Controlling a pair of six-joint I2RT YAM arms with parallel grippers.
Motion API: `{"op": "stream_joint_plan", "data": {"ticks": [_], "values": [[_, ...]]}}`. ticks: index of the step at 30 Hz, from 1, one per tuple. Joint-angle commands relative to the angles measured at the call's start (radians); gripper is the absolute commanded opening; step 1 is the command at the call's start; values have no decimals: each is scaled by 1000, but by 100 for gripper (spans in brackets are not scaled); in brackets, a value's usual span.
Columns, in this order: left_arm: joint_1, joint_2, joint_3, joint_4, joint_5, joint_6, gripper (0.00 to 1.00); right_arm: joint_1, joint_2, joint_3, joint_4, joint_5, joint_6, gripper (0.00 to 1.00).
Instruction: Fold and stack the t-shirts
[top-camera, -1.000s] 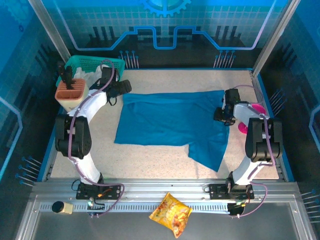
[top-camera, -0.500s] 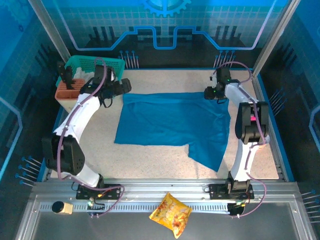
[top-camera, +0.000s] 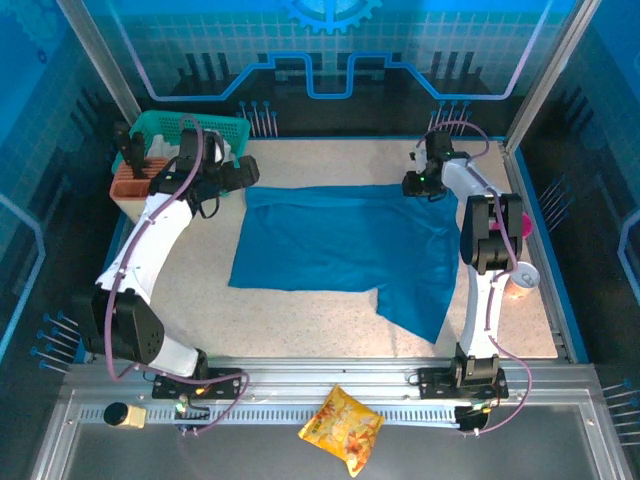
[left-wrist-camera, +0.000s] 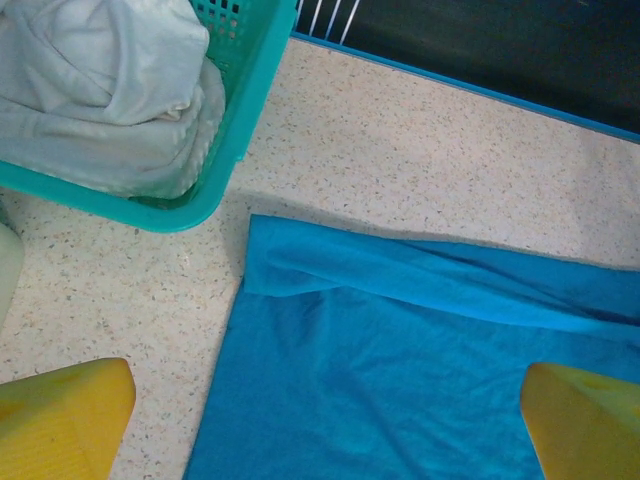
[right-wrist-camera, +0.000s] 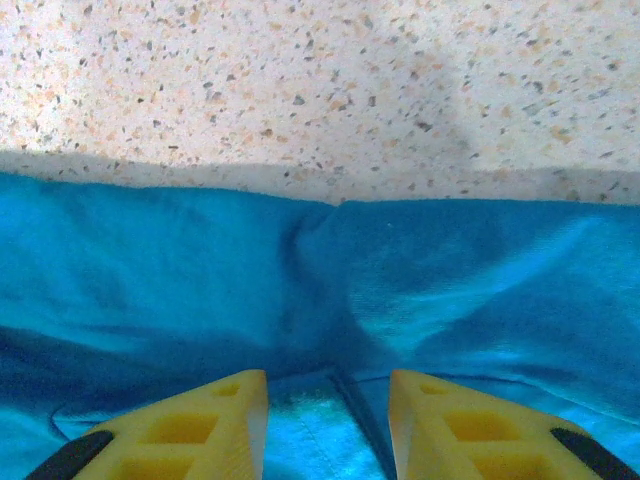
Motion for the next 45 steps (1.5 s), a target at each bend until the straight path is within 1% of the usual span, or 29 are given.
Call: {"op": "stream_joint_plan", "data": {"ticks": [1, 4, 7, 10, 14, 15, 19, 26, 30, 32, 35, 37, 42, 45], "values": [[-2, -7, 4, -23, 30, 3, 99, 12, 35, 16, -32, -37, 8, 36], [-3, -12, -3, -20, 30, 2, 99, 13, 38, 21, -34, -39, 9, 35], [-3, -22, -16, -12, 35, -5, 99, 12, 41, 27, -39, -40, 9, 30], [-4, -26, -27, -6, 45, -12, 100, 12, 40, 36, -47, -48, 9, 19], [-4, -30, -32, -7, 46, -13, 99, 15, 18, 22, -45, -57, 15, 1], [-4, -32, -31, -7, 47, -15, 99, 17, 7, 13, -42, -59, 17, 0], [-6, -46, -33, -8, 45, -12, 99, 33, -58, -49, -32, -45, 45, 0], [-5, -69, -38, -32, 37, -16, 99, 109, -234, -279, 28, 42, 168, 0], [-5, -84, -57, -38, 35, -15, 99, 155, -288, -376, 33, 85, 223, 2], [-5, -91, -69, -38, 33, -12, 99, 165, -305, -415, 40, 76, 256, 5], [-5, -90, -78, -41, 32, -9, 99, 178, -318, -452, 77, 2, 299, 12], [-5, -91, -81, -42, 31, -10, 99, 191, -313, -456, 84, -18, 320, 13], [-5, -107, -99, -38, 28, -16, 100, 241, -300, -460, 74, 4, 367, 14], [-5, -115, -106, -39, 22, -13, 99, 262, -301, -473, 79, -8, 397, 13]]}}
